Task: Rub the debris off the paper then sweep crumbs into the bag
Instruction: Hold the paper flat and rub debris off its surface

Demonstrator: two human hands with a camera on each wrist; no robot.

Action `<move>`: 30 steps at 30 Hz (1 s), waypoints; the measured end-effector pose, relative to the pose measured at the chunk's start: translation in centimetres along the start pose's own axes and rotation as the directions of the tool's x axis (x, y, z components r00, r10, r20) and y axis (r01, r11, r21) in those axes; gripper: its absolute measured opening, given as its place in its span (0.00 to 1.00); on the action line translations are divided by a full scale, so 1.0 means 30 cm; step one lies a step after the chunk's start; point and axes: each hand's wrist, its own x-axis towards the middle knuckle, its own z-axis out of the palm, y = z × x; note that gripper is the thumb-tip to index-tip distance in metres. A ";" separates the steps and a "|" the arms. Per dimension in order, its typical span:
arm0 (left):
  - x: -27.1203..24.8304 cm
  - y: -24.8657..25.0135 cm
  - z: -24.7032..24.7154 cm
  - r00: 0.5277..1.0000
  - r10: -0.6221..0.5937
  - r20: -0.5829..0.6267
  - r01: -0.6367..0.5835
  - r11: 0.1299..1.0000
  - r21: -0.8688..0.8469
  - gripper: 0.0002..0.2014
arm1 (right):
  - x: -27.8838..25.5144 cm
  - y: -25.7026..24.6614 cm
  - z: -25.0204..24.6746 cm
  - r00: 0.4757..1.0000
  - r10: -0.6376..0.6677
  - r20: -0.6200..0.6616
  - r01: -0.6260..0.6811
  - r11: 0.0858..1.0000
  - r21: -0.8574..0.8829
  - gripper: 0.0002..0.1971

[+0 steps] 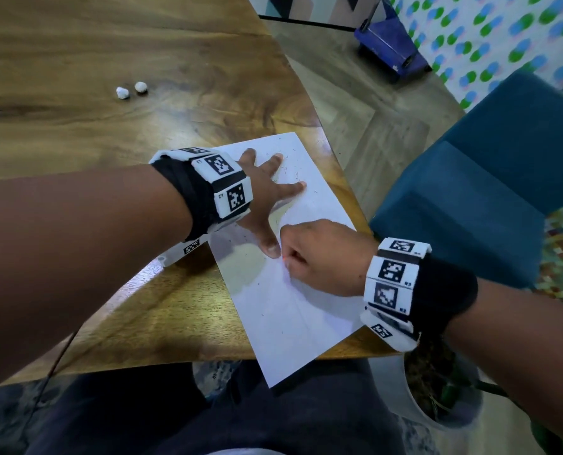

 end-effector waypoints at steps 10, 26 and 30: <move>-0.004 -0.011 0.008 0.993 0.083 -0.087 -0.076 0.994 0.075 0.59 | 0.098 0.210 -0.052 0.936 0.288 -0.205 -0.294 0.956 -0.003 0.04; -0.030 0.029 0.031 0.998 0.057 0.011 -0.057 0.998 0.030 0.70 | 0.100 0.195 -0.059 0.928 0.297 -0.227 -0.303 0.953 0.009 0.03; -0.026 0.029 0.034 0.998 0.055 0.016 -0.055 0.998 0.012 0.71 | 0.063 0.112 -0.022 0.960 0.218 -0.176 -0.227 0.973 -0.034 0.04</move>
